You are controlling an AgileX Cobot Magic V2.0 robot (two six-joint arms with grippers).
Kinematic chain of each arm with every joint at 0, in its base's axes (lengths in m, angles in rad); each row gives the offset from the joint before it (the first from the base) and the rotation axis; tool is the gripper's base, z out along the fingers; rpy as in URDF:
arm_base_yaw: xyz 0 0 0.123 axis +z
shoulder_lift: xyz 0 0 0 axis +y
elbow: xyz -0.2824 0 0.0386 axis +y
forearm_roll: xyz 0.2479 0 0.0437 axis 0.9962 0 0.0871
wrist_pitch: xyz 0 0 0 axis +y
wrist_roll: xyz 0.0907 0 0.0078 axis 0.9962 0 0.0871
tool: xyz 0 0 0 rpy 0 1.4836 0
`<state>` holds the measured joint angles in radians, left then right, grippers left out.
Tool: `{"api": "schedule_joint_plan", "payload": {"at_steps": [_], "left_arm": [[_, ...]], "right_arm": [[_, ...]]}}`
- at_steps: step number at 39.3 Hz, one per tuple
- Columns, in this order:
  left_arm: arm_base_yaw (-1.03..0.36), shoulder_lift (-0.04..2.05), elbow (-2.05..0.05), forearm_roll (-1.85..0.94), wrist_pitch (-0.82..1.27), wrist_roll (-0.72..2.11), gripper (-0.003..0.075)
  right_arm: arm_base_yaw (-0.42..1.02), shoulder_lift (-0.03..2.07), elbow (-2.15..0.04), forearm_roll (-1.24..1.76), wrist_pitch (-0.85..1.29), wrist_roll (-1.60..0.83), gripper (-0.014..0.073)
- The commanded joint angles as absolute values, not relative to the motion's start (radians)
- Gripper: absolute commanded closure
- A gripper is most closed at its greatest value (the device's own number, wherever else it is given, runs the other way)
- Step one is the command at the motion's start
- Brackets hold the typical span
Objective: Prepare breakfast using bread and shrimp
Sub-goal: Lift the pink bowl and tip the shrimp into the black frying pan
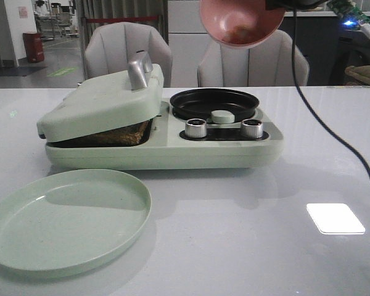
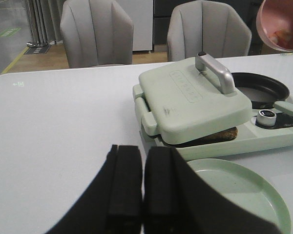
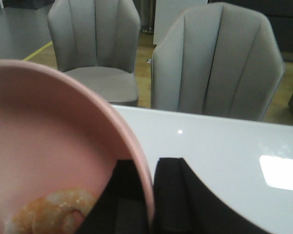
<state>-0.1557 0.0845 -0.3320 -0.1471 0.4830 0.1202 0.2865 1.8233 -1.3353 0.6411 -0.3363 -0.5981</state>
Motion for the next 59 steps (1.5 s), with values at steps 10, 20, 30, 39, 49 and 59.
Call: {"api": "schedule_joint_plan", "payload": {"at_steps": [10, 20, 30, 39, 49, 59], "left_arm": [[-0.162, 0.094, -0.36, -0.16, 0.399, 0.11, 0.0606], [-0.162, 0.094, -0.36, -0.16, 0.399, 0.11, 0.0606], [-0.162, 0.094, -0.36, -0.16, 0.399, 0.11, 0.0607], [-0.162, 0.094, -0.36, -0.16, 0.399, 0.11, 0.0606], [-0.162, 0.094, -0.36, -0.16, 0.399, 0.11, 0.0606], [-0.162, 0.094, -0.36, -0.16, 0.399, 0.11, 0.0606]], "right_arm": [[0.338, 1.928, -1.358, 0.329, -0.756, -0.612, 0.0452], [0.339, 1.993, -1.355, 0.135, -1.062, -0.648, 0.0452], [0.339, 2.062, -1.355, -0.039, -1.176, -0.915, 0.0452], [0.339, 2.113, -1.357, -0.008, -1.205, -0.953, 0.0452], [0.339, 2.112, -1.396, 0.266, -1.203, -0.621, 0.0452], [0.331, 1.955, -1.407, 0.564, -0.783, -0.393, 0.0452]]}}
